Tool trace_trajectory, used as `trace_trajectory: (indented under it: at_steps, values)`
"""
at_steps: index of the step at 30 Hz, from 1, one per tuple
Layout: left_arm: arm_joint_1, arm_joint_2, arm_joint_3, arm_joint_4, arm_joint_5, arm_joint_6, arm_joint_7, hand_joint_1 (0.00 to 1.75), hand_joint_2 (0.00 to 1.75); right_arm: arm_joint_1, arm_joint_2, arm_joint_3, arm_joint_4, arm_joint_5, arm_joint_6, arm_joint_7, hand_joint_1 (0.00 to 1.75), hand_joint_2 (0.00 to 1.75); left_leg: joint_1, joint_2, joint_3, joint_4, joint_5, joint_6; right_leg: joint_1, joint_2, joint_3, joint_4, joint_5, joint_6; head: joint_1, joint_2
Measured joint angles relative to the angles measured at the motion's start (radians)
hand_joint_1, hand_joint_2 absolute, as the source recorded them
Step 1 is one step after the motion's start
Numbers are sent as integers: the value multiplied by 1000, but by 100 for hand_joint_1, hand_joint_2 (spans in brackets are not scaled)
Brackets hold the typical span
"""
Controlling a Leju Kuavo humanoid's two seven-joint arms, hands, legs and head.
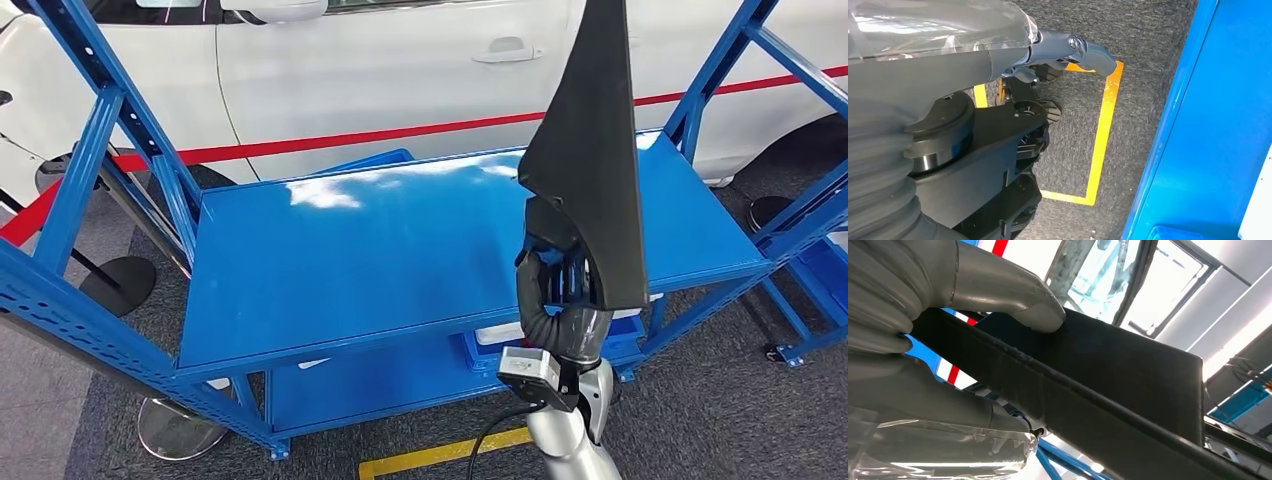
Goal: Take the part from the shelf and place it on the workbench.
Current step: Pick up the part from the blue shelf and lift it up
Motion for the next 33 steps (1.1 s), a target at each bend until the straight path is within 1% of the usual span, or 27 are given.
trace_trajectory:
  at_steps: [3, 5, 11, 15, 21, 29, 33]
  values:
    - [2, 0, 9, 0, 4, 12, -3, 0, 175, 61, 1, 12, -55, 42, 0, -1, 175, 175, 0, 0, 0, 0, -1, 0, 0, 0, 0, 0, -1, 0, 0, 0]
    - [2, -1, 12, 0, 4, 17, -6, 0, 175, 95, 1, 14, -78, 36, 0, -1, 175, 175, 0, 0, 0, 0, -1, 0, 0, 0, 0, 0, -1, 0, 0, 0]
    - [2, -2, 24, 0, 7, 43, 20, 0, 175, 202, 1, 22, -126, -50, 0, 0, 175, 175, 0, 0, 0, 0, -2, 0, 0, 0, 0, 0, -1, 0, 0, 0]
    - [2, -2, 39, 0, 14, 57, 44, 0, 175, 254, 0, 41, -150, -98, 0, 0, 175, 175, 0, 0, 0, 0, -2, 0, 0, 0, 0, 0, -1, 0, 0, 0]
    - [1, -2, 56, 0, 24, 66, 72, 0, 175, 283, -4, 64, -156, -121, 0, 0, 175, 175, 0, 0, 1, 0, -2, 0, 0, 1, 0, 0, -1, 0, 0, 0]
    - [1, -2, 62, 0, 24, 57, 74, 0, 175, 284, -14, 86, -156, -129, 0, 0, 175, 175, 0, 1, 1, 0, -2, 0, 0, 1, 1, 0, -1, 0, 0, 0]
    - [2, -2, 62, 0, 22, 25, 72, 0, 175, 284, -17, 91, -155, -124, 0, 0, 175, 175, 0, 1, 1, 0, -2, 0, 0, 1, 1, 0, -1, 0, 0, 0]
